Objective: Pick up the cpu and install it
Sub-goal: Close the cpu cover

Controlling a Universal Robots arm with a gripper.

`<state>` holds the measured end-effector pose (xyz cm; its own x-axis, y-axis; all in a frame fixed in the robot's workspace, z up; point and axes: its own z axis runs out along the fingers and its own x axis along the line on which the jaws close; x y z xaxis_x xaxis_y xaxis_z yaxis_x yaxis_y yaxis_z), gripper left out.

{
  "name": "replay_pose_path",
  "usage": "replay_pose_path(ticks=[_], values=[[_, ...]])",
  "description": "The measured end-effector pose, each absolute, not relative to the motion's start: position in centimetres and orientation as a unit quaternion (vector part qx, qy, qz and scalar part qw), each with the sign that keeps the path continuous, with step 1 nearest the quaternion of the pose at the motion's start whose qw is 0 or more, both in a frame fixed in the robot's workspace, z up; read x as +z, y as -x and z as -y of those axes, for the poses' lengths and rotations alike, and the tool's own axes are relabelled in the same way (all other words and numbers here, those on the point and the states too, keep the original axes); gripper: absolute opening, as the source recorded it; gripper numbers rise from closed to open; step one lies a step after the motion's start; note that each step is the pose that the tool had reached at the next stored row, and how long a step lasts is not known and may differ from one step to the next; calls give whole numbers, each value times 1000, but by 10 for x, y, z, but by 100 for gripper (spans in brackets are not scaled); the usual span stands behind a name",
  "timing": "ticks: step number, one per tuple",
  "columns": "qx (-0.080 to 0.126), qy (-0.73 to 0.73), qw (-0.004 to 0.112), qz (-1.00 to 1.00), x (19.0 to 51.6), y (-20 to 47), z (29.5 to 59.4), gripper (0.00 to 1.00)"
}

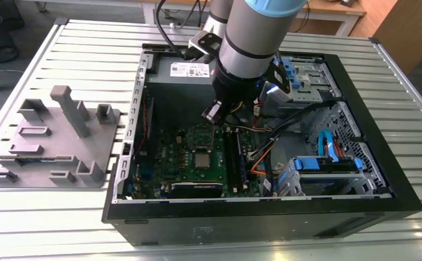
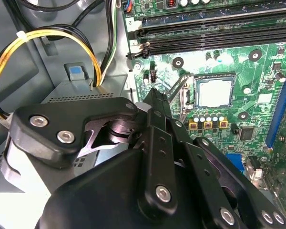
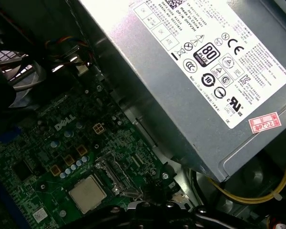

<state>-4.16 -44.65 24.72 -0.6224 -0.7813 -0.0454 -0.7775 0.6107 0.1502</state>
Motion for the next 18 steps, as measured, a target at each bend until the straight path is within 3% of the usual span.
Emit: replay_pose_path(ticks=[18], values=[[-77, -452, 14, 889, 249, 42, 447, 11]])
